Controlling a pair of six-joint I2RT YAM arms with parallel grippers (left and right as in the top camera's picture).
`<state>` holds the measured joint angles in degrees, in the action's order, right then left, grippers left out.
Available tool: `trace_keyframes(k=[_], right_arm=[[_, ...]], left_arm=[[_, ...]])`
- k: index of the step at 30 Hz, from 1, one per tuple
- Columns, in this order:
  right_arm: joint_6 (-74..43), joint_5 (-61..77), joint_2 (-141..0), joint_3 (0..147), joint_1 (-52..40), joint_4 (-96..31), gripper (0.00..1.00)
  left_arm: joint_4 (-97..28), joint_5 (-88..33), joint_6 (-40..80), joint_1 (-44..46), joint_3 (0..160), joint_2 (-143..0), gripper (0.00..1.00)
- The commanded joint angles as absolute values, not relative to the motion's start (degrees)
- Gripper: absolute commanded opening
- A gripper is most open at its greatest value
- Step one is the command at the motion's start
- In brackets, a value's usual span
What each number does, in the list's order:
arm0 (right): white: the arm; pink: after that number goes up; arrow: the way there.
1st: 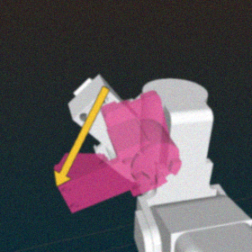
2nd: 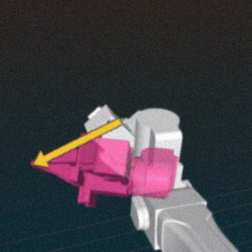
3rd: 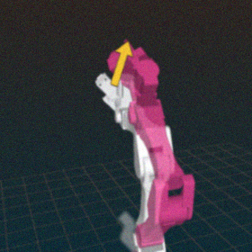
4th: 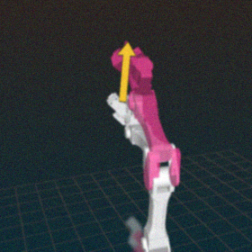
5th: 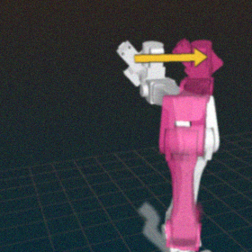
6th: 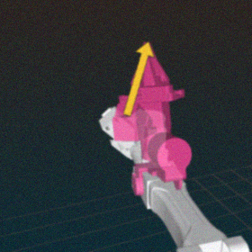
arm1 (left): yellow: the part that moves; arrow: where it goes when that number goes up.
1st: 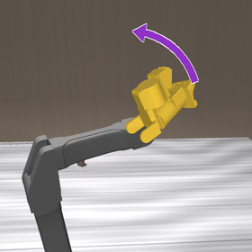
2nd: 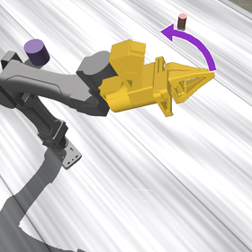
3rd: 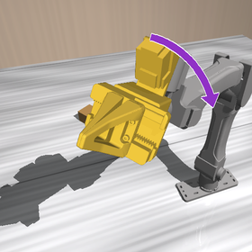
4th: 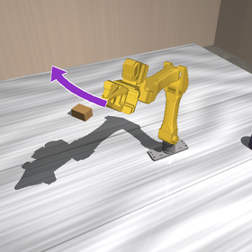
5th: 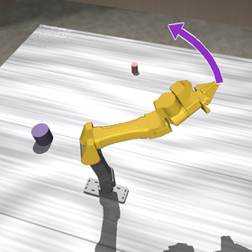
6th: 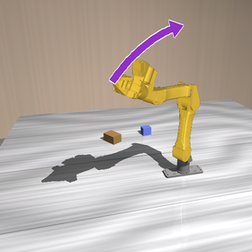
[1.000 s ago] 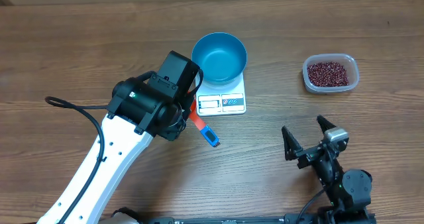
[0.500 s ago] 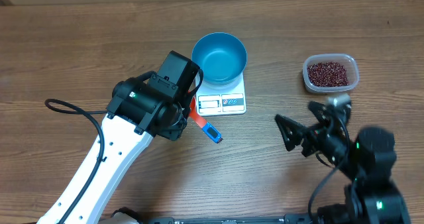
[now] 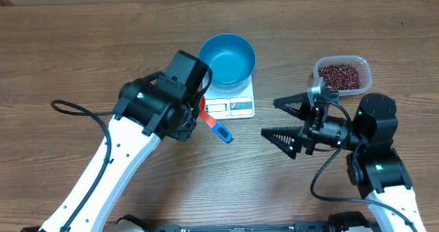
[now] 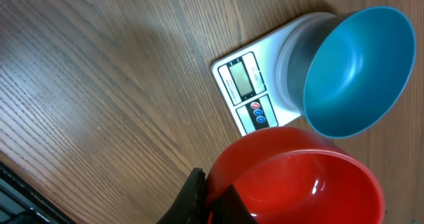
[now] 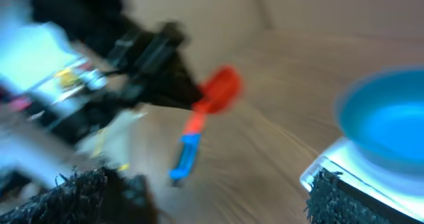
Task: Scoop item into bowl and weigh 150g on scale
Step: 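Move the right gripper toward the scoop's blue handle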
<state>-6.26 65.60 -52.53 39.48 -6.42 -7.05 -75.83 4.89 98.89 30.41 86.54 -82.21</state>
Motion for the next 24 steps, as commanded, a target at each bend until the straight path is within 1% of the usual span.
trace_keyframes(k=[1, 7, 11, 14, 17, 21, 24], right_arm=[[-6.83, 77.87, -53.69, 40.91, -6.33, -4.71, 1.0], [-21.06, 71.02, -56.07, 40.91, -6.33, -4.12, 1.0], [-34.81, 62.48, -58.08, 40.91, -6.33, -4.12, 1.0], [-44.27, 60.66, -59.27, 40.91, -6.33, -3.11, 1.0], [-47.86, 60.64, -59.66, 40.91, -6.33, -1.87, 1.0], [-47.99, 60.64, -59.66, 40.91, -6.33, 0.45, 1.0], [-47.99, 60.62, -59.66, 40.91, -6.33, 0.82, 1.0]], left_arm=[[-75.77, 4.84, 100.66, 30.79, 87.26, -82.63, 0.04], [-75.07, 4.62, 107.46, 30.79, 87.26, -82.63, 0.04], [-72.31, 2.09, 110.21, 30.79, 87.26, -82.63, 0.04], [-70.37, 0.45, 113.08, 30.79, 87.26, -82.63, 0.04], [-69.76, 0.36, 115.37, 30.79, 87.26, -82.63, 0.04], [-69.58, -0.8, 119.09, 30.79, 87.26, -82.63, 0.04], [-68.01, -3.64, 119.42, 30.79, 87.26, -82.78, 0.04]])
